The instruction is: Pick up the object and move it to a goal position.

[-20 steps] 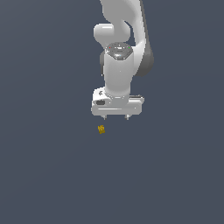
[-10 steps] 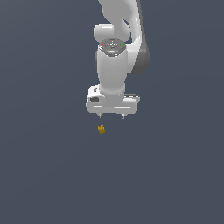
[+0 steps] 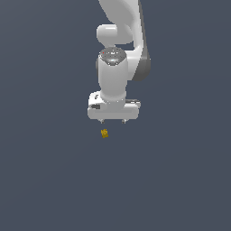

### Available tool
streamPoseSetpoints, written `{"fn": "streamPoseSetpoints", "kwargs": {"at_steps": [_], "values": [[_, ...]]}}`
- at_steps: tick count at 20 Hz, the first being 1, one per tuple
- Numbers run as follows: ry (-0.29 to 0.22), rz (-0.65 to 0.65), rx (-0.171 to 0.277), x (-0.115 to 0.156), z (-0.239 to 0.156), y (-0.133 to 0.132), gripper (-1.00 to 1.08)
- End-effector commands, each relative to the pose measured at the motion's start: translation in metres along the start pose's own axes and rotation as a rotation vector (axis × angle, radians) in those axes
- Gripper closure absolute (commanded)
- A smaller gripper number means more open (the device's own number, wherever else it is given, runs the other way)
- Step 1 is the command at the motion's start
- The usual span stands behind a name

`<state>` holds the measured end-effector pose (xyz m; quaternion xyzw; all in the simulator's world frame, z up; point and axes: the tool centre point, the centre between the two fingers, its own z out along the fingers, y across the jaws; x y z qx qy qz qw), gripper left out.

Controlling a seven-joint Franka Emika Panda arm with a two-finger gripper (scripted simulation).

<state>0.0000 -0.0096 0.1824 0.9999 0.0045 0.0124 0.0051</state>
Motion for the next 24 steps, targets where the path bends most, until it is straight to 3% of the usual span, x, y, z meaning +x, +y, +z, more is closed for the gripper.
{"fn": "streamPoseSetpoints", "kwargs": {"at_steps": [1,14,24], "values": [[-0.003,-0.026,-0.001,-0.002,0.011,0.005,-0.92],[-0.020,-0.232,0.007,-0.027,0.089,0.040,-0.92],[-0.023,-0.290,0.014,-0.036,0.110,0.047,-0.92]]}}
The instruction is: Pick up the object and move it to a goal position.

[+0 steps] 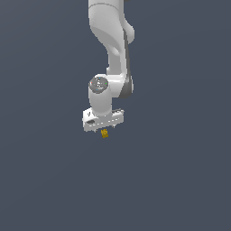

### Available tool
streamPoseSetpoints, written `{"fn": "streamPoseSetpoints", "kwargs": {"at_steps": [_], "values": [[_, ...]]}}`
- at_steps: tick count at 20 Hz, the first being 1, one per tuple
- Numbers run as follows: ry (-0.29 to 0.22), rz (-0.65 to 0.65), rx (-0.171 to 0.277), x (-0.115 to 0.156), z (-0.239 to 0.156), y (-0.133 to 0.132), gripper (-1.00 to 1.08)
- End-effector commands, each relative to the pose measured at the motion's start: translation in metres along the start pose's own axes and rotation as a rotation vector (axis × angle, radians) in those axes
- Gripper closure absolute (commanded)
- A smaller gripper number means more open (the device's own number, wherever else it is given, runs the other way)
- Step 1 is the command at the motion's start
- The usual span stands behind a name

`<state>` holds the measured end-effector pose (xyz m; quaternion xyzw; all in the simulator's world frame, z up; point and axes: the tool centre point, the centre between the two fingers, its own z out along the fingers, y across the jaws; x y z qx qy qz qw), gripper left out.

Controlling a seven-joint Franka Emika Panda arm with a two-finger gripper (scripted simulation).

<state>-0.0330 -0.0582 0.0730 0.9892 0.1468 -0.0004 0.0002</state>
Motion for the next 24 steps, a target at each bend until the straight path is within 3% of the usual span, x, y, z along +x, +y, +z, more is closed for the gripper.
{"fn": "streamPoseSetpoints", "kwargs": {"at_steps": [1,19,20,24], "values": [[0.000,0.000,0.000,0.000,0.000,0.000,-0.92],[0.001,-0.004,0.000,-0.001,0.051,0.000,-0.92],[0.001,-0.004,0.000,-0.001,0.051,0.000,1.08],[0.001,-0.004,0.000,-0.001,0.051,0.000,1.08]]}}
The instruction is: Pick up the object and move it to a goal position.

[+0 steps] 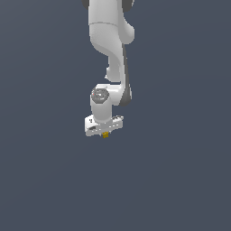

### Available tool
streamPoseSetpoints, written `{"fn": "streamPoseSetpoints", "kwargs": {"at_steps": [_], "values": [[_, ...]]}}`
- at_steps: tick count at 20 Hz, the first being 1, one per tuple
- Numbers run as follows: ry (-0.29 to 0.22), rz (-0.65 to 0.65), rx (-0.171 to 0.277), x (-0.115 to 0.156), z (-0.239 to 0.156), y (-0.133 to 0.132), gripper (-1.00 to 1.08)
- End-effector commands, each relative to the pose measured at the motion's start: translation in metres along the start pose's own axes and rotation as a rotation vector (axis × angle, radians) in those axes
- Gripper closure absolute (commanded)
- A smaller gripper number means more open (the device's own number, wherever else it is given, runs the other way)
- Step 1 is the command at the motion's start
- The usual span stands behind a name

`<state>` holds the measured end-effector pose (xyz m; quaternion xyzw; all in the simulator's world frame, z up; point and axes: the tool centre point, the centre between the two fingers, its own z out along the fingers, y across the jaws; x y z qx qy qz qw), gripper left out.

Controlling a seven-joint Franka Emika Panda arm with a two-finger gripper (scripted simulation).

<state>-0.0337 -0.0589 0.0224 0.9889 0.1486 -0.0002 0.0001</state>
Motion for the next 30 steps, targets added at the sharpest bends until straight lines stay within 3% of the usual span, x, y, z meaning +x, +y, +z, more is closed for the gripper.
{"fn": "streamPoseSetpoints", "kwargs": {"at_steps": [1,12,24,30], "values": [[0.000,-0.001,0.000,0.000,0.000,0.000,1.08],[0.000,-0.001,0.000,0.003,-0.010,-0.010,1.08],[0.000,-0.001,-0.001,0.024,-0.079,-0.076,1.08],[0.000,-0.001,0.000,0.031,-0.096,-0.092,1.08]]}}
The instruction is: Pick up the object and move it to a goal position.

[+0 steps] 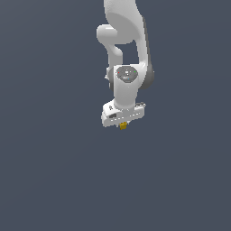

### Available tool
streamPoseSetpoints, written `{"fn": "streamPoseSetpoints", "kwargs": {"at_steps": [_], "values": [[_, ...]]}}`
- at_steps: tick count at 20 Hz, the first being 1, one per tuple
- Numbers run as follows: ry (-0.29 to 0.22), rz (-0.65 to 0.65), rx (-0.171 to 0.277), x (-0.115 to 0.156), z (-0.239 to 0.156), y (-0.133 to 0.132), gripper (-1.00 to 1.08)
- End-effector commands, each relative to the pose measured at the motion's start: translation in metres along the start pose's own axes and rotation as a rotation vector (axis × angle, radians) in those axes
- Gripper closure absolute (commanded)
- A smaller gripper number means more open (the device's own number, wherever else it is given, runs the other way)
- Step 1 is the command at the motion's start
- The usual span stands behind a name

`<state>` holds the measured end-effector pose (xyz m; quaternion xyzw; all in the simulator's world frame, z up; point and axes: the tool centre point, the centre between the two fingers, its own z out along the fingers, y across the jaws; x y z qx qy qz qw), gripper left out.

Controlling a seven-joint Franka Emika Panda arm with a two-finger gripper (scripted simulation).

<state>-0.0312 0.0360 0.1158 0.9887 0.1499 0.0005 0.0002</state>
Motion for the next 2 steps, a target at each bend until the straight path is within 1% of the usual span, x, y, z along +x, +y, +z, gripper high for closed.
{"fn": "streamPoseSetpoints", "kwargs": {"at_steps": [1,2], "values": [[-0.001,0.002,0.000,0.0015,-0.0036,-0.0028,1.08],[-0.001,0.002,0.000,0.0017,-0.0038,-0.0030,1.08]]}}
